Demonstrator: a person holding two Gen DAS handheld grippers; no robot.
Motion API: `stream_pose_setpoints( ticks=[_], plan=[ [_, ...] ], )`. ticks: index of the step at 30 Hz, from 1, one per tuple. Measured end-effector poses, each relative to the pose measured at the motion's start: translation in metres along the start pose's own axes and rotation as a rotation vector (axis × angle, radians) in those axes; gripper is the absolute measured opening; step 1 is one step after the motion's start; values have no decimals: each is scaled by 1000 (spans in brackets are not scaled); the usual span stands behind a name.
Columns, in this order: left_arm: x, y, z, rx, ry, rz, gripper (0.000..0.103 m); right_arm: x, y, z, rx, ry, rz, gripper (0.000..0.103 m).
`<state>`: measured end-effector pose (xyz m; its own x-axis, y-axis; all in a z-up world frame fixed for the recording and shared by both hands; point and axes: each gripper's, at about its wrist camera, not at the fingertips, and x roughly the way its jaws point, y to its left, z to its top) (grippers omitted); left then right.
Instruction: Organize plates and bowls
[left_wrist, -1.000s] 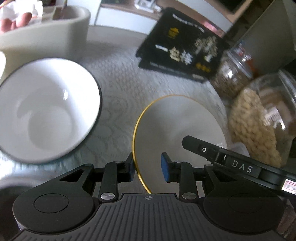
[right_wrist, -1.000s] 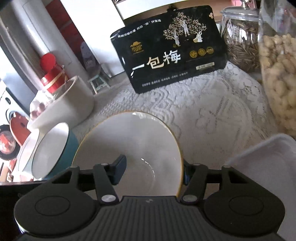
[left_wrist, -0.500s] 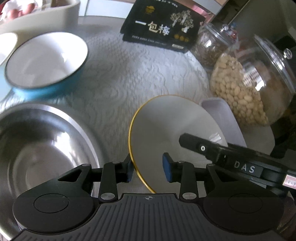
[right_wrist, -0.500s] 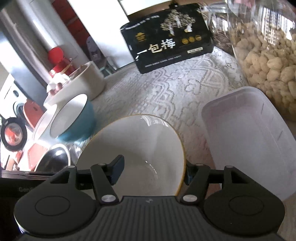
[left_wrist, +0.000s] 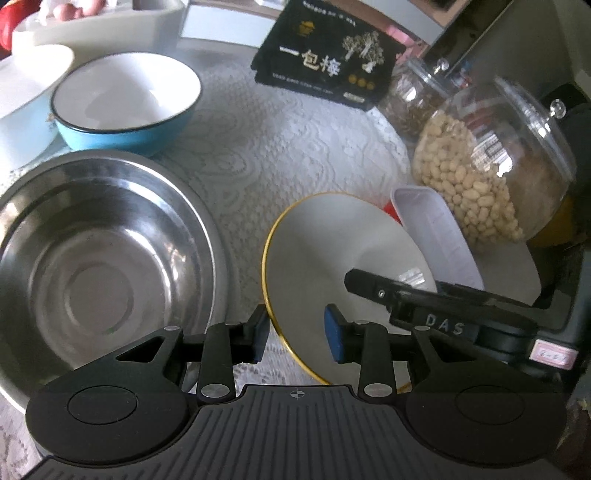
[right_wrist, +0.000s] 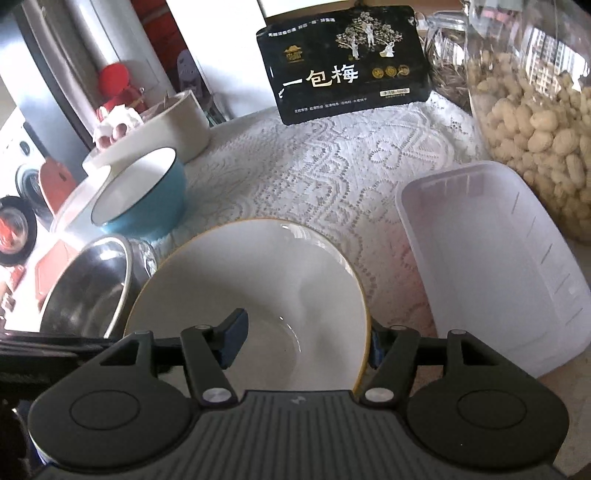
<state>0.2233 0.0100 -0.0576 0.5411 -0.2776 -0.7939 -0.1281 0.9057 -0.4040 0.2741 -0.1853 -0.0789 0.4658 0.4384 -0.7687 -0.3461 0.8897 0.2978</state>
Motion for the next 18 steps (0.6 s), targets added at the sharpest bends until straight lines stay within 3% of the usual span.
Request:
stream_pose_setpoints(
  ticks=[5, 10, 18],
  plan=[
    [-4, 4, -1, -39, -40, 1, 35, 0, 0, 1, -16, 3, -7, 64],
    [-9, 4, -5, -34, -50, -4, 34, -1, 8, 6, -48, -10, -77, 64],
    [-49, 27, 0, -96, -139, -14, 32, -16, 18, 15, -105, -51, -163, 67]
  ],
)
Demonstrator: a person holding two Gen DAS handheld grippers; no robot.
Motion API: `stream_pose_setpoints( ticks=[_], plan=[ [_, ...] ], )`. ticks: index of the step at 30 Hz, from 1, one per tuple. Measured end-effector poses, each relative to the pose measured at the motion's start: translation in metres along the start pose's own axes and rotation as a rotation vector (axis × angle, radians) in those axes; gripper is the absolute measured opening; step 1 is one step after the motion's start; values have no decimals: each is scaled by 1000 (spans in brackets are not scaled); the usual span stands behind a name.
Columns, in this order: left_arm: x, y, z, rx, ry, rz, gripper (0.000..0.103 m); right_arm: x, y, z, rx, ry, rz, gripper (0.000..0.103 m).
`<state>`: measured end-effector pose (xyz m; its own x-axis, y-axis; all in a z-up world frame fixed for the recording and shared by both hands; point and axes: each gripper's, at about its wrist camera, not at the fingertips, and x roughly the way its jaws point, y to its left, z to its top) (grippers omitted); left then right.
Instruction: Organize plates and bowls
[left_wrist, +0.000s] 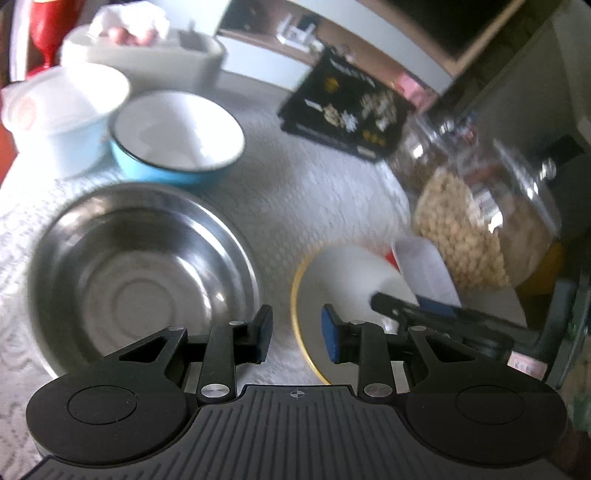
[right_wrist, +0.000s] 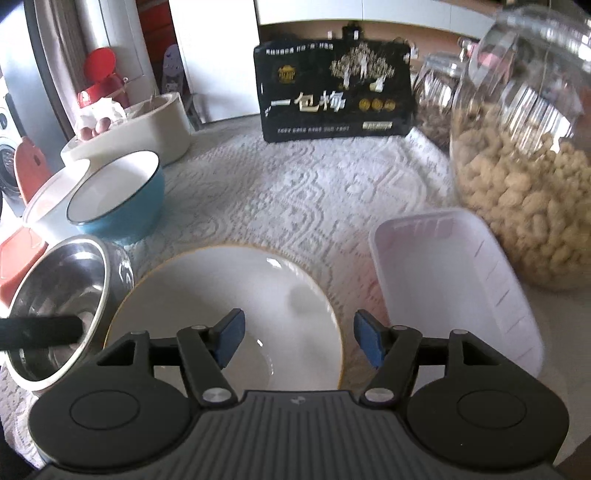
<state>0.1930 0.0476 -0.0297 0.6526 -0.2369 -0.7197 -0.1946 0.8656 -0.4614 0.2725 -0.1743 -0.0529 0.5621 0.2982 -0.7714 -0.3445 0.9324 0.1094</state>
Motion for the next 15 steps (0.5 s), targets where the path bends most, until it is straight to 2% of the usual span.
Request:
stream_pose_setpoints(
  ticks=[5, 6, 8, 10, 13, 15],
  plan=[
    [-25, 21, 17, -71, -74, -11, 32, -23, 11, 13, -60, -79, -25, 77],
    [-29, 26, 21, -82, -93, -6, 32, -27, 14, 17, -70, -92, -15, 78],
    [-39, 36, 31, -104, -139, 18, 32, -33, 21, 27, -100, -120, 17, 87],
    [-48, 49, 43, -121, -179, 51, 32, -37, 34, 40, -145, -149, 47, 89],
    [-55, 74, 61, -173, -187, 81, 32, -35, 58, 64, -194, -168, 51, 90],
    [-56, 91, 73, -221, -191, 82, 32, -31, 74, 83, -204, -179, 88, 97]
  ],
)
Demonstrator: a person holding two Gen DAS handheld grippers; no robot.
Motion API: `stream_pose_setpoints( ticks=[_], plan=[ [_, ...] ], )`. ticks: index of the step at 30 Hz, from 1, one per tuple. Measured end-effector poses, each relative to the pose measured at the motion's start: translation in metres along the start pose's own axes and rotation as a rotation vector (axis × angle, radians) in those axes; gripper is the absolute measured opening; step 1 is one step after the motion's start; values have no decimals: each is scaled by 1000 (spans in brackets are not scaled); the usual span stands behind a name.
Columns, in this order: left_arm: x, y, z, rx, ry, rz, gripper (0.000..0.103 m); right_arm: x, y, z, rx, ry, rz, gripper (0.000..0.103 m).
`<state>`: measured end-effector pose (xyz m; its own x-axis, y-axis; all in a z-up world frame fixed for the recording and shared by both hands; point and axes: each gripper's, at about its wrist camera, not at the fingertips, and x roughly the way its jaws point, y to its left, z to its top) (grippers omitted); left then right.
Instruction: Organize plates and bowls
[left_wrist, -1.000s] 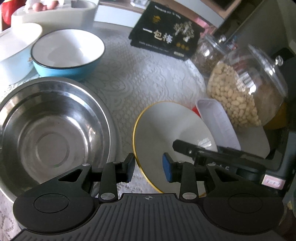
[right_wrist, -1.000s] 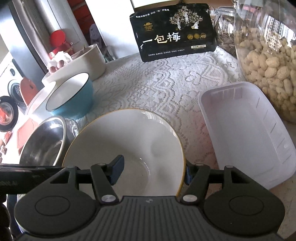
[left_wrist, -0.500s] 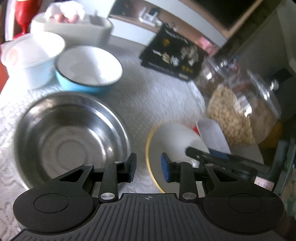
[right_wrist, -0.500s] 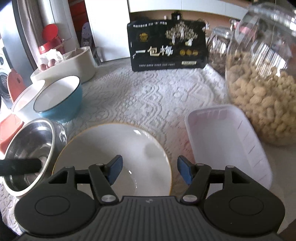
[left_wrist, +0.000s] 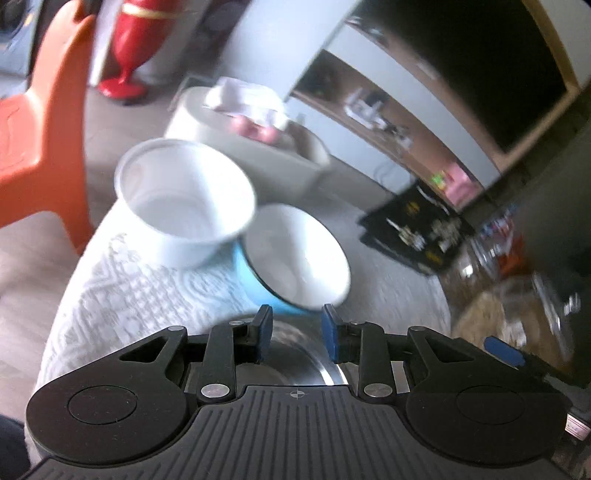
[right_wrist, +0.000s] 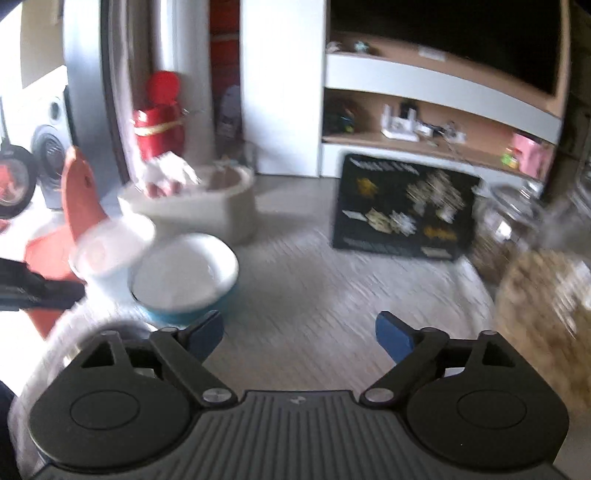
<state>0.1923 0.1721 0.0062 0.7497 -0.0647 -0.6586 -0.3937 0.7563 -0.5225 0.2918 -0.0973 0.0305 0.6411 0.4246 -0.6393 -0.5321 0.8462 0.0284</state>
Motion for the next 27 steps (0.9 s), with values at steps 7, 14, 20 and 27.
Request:
stream_pose_setpoints(
  ticks=[7, 14, 20, 27],
  plan=[
    [39, 16, 32, -59, 67, 23, 32, 77, 28, 44, 16, 123, 81, 102],
    [79, 12, 38, -19, 121, 98, 32, 156, 36, 45, 133, 286, 114, 84],
    [106, 14, 40, -18, 166, 103, 33, 197, 32, 37, 185, 365, 111, 80],
    [120, 17, 45, -19, 173, 137, 33, 235, 34, 34, 238, 437, 138, 53]
  ],
)
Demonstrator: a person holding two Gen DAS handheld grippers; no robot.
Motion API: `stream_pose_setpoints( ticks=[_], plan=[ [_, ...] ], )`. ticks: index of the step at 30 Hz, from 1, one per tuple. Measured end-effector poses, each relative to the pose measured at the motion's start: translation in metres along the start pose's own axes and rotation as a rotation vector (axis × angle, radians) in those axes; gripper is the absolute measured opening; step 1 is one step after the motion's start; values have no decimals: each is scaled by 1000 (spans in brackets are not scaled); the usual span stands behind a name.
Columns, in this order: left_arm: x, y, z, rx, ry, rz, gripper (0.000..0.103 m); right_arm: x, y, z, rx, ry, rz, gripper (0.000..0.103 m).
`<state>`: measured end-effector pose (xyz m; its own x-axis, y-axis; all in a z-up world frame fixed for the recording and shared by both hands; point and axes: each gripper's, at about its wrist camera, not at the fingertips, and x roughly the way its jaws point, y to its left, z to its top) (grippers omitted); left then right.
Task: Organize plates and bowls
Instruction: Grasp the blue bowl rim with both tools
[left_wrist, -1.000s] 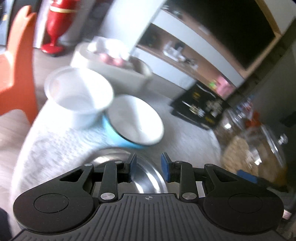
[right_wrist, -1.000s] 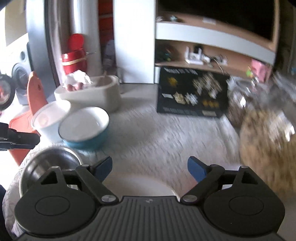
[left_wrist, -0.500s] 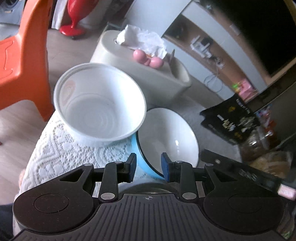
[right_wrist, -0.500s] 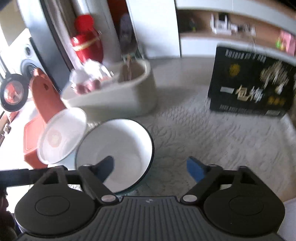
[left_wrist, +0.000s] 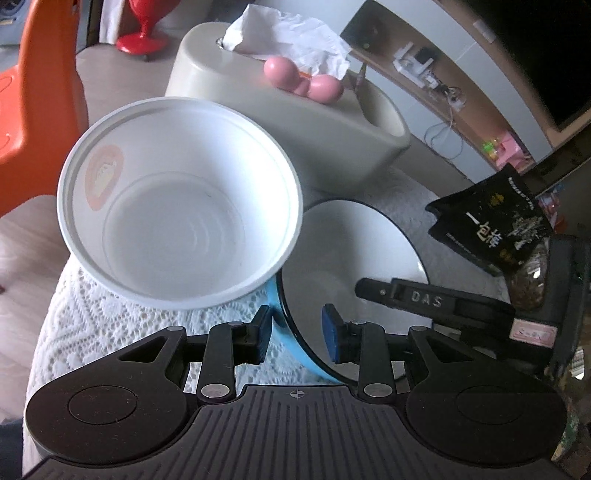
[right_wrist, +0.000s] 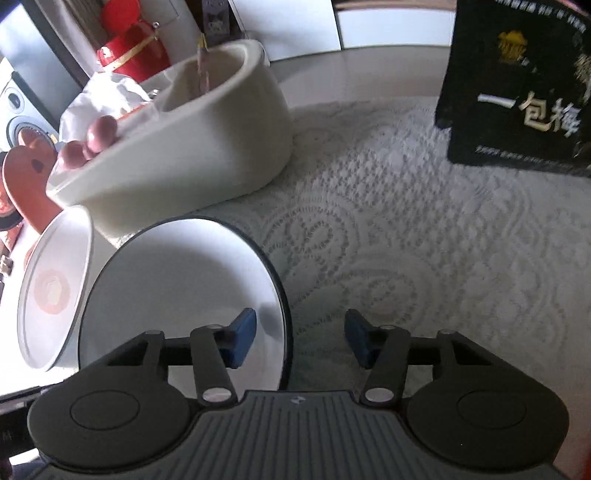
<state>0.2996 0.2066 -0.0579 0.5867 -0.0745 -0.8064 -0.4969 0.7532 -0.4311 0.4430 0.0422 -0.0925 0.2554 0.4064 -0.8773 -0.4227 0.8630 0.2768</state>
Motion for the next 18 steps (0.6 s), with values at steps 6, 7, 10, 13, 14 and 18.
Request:
stream_pose_setpoints(
  ticks=[6, 7, 10, 13, 14, 18],
  plan=[
    [7, -4, 4, 24, 12, 13, 35, 5, 10, 7, -29, 19, 93, 49],
    [8, -7, 4, 29, 13, 12, 36, 2, 12, 6, -35, 21, 97, 50],
    [12, -16, 4, 53, 32, 11, 41, -10, 13, 2, -77, -10, 62, 50],
    [20, -31, 2, 75, 55, -11, 41, -25, -8, -1, -34, -14, 55, 50],
    [23, -38, 0, 87, 62, -20, 41, -30, -17, -3, -22, -19, 52, 50],
    [33, -70, -9, 151, 87, -54, 41, -52, -49, -11, 24, -44, 18, 51]
  ],
)
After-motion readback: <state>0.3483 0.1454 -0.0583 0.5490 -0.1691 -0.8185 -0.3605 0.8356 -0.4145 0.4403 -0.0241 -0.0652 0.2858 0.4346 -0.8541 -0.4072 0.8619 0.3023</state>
